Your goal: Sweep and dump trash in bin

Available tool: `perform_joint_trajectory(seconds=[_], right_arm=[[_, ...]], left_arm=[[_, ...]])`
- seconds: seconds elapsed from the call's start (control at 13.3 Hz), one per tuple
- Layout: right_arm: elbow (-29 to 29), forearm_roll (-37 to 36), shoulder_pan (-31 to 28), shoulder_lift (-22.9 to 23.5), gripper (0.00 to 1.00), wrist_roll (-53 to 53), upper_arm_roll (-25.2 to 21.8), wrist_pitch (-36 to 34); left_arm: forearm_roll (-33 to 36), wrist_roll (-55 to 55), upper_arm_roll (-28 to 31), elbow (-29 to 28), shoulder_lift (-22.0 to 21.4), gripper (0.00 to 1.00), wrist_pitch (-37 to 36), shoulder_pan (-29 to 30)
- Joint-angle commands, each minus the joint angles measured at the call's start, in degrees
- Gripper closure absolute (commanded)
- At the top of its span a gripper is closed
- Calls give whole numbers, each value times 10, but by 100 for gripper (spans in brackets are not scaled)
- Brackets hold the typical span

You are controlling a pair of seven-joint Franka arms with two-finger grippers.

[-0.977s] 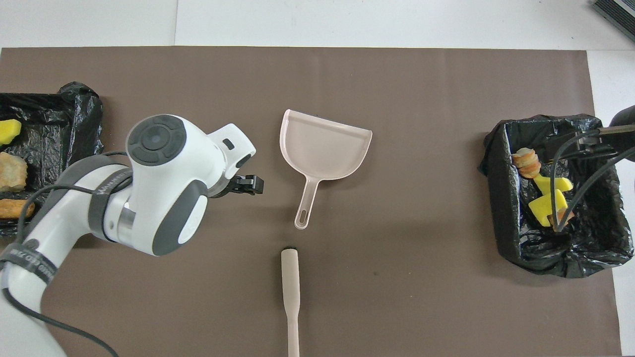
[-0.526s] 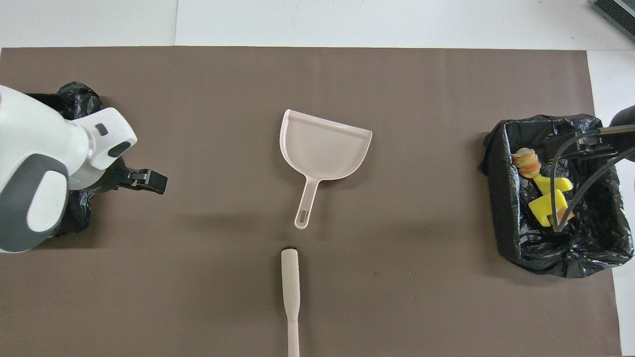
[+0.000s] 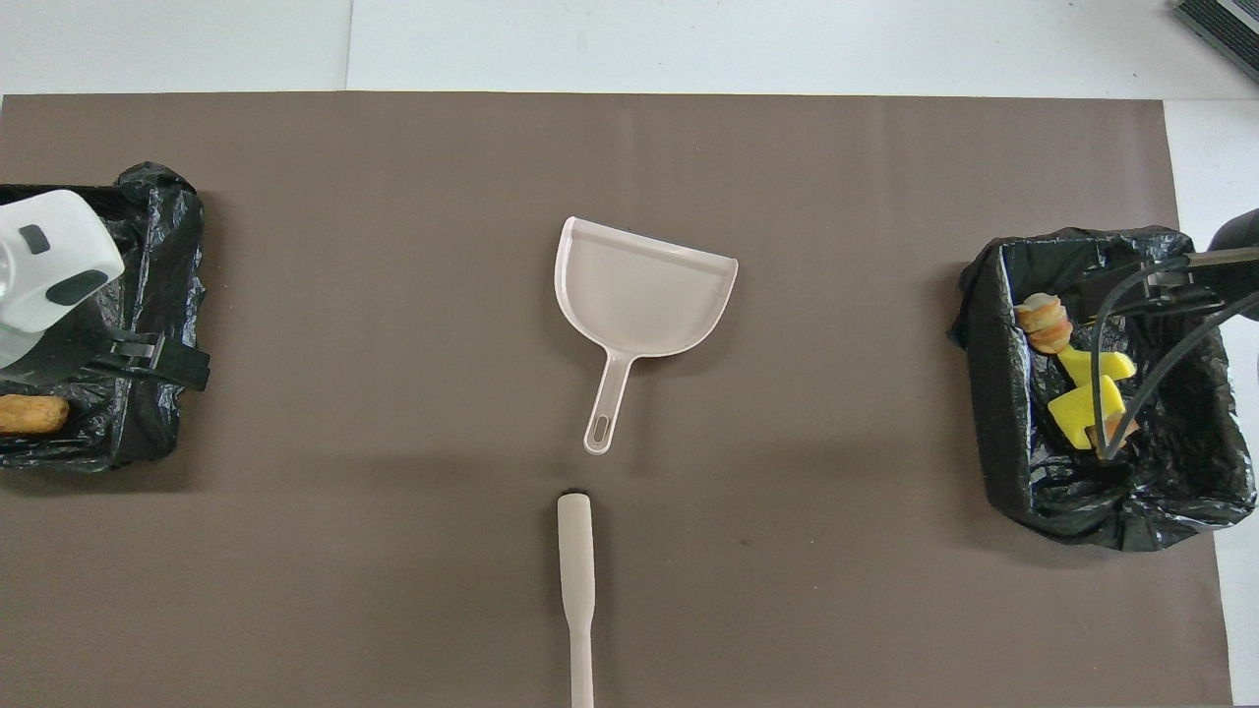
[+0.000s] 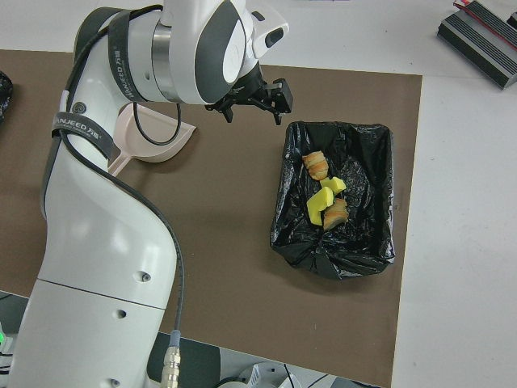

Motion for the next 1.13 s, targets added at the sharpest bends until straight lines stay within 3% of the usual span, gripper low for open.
perform_joint_trajectory(seconds=[0.0, 0.3, 0.45, 0.68, 1.05], right_arm=[[7, -6, 0, 2, 0, -4, 1, -10], [8, -6, 0, 2, 0, -4, 1, -10], [8, -6, -1, 2, 0, -4, 1, -10], [7, -5, 0, 2, 0, -4, 1, -10], [7, -6, 0, 2, 0, -5, 1, -10]], left_arm=[[10, -1, 10, 59, 2, 0, -61, 6], [8, -14, 11, 75, -19, 0, -83, 6], [1, -36, 12, 44, -40, 0, -55, 18], [-5, -41, 8, 75, -35, 0, -49, 16], [-26, -43, 4, 76, -37, 0, -47, 15]])
